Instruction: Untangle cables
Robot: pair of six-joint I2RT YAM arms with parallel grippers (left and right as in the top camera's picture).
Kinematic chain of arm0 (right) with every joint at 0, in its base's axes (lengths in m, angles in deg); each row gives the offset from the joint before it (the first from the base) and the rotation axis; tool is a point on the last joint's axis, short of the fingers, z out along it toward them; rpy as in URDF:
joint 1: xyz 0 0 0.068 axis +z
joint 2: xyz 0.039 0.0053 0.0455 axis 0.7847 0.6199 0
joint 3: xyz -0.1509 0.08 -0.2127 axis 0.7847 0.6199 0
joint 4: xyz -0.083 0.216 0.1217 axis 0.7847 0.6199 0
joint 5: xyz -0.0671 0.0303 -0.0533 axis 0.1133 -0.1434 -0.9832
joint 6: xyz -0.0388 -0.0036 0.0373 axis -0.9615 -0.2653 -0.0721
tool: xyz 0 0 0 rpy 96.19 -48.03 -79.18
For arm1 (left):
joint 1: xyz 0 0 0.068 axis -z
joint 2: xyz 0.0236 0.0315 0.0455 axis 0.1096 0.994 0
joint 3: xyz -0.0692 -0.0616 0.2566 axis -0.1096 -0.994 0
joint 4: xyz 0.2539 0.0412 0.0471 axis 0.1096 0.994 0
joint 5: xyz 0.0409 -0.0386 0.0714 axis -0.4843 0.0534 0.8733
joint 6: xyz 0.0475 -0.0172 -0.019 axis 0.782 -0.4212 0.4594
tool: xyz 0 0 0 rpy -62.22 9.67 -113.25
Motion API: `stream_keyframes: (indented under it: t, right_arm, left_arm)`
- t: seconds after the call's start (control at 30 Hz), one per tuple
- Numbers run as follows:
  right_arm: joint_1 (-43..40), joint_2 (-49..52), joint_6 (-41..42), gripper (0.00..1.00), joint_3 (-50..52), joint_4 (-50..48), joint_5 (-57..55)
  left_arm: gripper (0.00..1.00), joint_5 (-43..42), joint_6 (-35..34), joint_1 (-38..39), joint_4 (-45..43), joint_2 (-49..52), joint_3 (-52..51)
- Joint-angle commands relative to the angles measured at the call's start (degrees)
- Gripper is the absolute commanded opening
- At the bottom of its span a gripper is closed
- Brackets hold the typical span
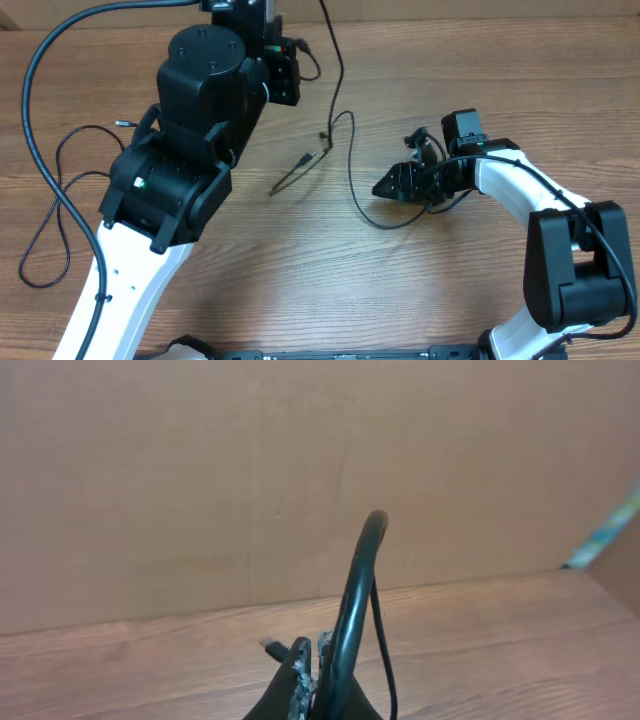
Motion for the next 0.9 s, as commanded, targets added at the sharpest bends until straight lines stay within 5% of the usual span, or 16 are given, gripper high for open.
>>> stream_keyframes:
  t: [0.0, 0.17, 0.43, 0.87]
  right_arm:
    - [0.07, 0.15, -3.61, 0.63, 0.37, -2.32, 11.21]
    - [0.44, 0.15, 10.25, 0.58, 0.37, -7.41, 11.26]
    - [3.85, 0.15, 13.66, 0.45, 0.37, -10.36, 10.27]
    - [15.63, 0.15, 30.86, 0.46, 0.37, -17.66, -24.04]
  left_arm:
    - [0.04, 4.35, 1.14, -0.09, -0.44, -0.59, 0.87]
    - [0.04, 12.83, 1.14, -0.09, -0.09, -0.70, 0.87]
    - [0.04, 28.30, 0.26, -0.09, 6.47, -0.68, 0.85]
    - [0.04, 35.69, -1.60, -0.24, 11.82, -0.68, 0.85]
